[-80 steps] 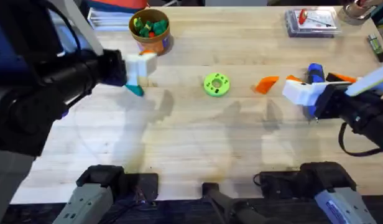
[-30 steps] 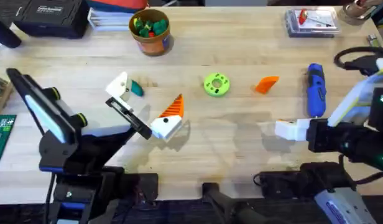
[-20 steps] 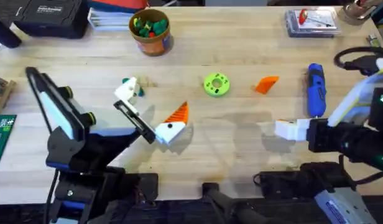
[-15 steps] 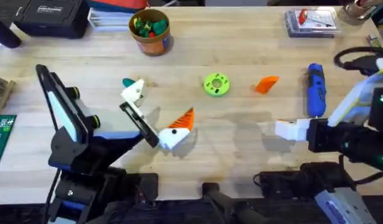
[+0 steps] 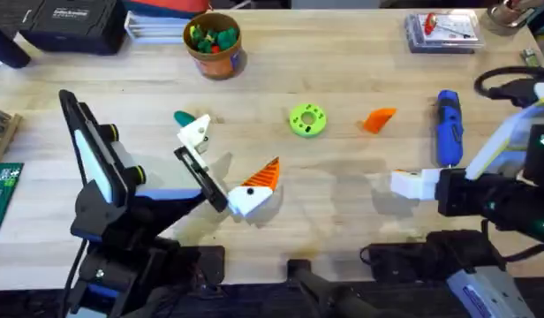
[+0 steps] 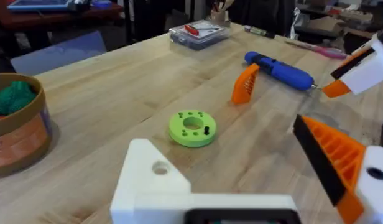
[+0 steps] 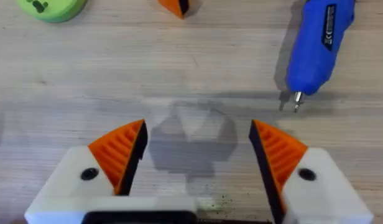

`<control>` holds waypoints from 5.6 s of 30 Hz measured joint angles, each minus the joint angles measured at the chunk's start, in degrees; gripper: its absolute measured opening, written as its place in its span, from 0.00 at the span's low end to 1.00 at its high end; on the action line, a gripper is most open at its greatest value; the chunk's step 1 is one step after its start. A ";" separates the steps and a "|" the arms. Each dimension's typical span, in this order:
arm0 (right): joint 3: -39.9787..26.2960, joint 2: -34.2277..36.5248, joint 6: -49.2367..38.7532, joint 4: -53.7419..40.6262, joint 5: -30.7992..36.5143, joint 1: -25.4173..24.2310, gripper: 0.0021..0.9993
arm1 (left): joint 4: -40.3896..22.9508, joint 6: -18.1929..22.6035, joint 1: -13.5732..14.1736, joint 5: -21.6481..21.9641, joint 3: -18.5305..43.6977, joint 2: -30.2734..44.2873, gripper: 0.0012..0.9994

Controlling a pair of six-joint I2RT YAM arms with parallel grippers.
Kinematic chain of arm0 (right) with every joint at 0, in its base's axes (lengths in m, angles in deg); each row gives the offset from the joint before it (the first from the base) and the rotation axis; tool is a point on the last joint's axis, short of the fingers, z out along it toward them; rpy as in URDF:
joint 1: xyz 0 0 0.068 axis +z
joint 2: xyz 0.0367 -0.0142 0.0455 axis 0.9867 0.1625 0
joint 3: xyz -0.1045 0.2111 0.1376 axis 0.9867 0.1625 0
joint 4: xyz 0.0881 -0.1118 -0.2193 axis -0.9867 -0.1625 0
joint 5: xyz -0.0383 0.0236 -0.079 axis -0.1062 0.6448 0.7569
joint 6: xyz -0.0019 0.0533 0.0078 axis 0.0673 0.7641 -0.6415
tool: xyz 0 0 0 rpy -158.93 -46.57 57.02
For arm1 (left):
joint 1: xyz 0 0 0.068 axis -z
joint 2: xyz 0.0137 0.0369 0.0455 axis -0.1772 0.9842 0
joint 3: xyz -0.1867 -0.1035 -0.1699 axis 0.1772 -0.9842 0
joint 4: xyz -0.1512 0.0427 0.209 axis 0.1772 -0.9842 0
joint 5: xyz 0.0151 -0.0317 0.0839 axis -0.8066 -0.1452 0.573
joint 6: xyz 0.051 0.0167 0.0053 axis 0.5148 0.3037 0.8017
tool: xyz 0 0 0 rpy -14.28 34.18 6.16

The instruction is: Pick up the gripper from the table and insert it into the empty holder that is missing its gripper. Then pick up a screw, insert it into the mounting hole, and use the screwdriver to tighten it. Finally, clean up the table by picking up the vegetable and placing it into the bucket.

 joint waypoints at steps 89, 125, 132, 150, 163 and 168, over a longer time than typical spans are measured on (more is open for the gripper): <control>-24.93 45.32 -14.20 5.04 -8.01 0.00 0.99 | -0.02 0.00 0.00 0.00 0.00 0.00 0.99; -29.79 62.80 -42.13 9.16 -1.64 4.74 0.59 | 0.00 0.00 0.00 0.00 0.00 0.00 0.99; -29.79 62.82 -42.31 9.60 -1.55 4.74 0.18 | -0.02 0.00 0.00 0.00 0.00 0.00 0.99; -29.88 39.27 -32.94 1.95 -1.46 4.74 0.01 | -0.02 0.00 0.00 0.00 0.00 0.00 0.99; -25.42 18.60 -19.43 4.66 -16.62 3.85 0.01 | -0.02 0.00 0.00 0.00 0.00 0.00 0.99; -17.74 18.17 -10.01 13.55 -27.00 3.87 0.01 | 0.00 0.00 0.00 0.00 0.00 0.00 0.99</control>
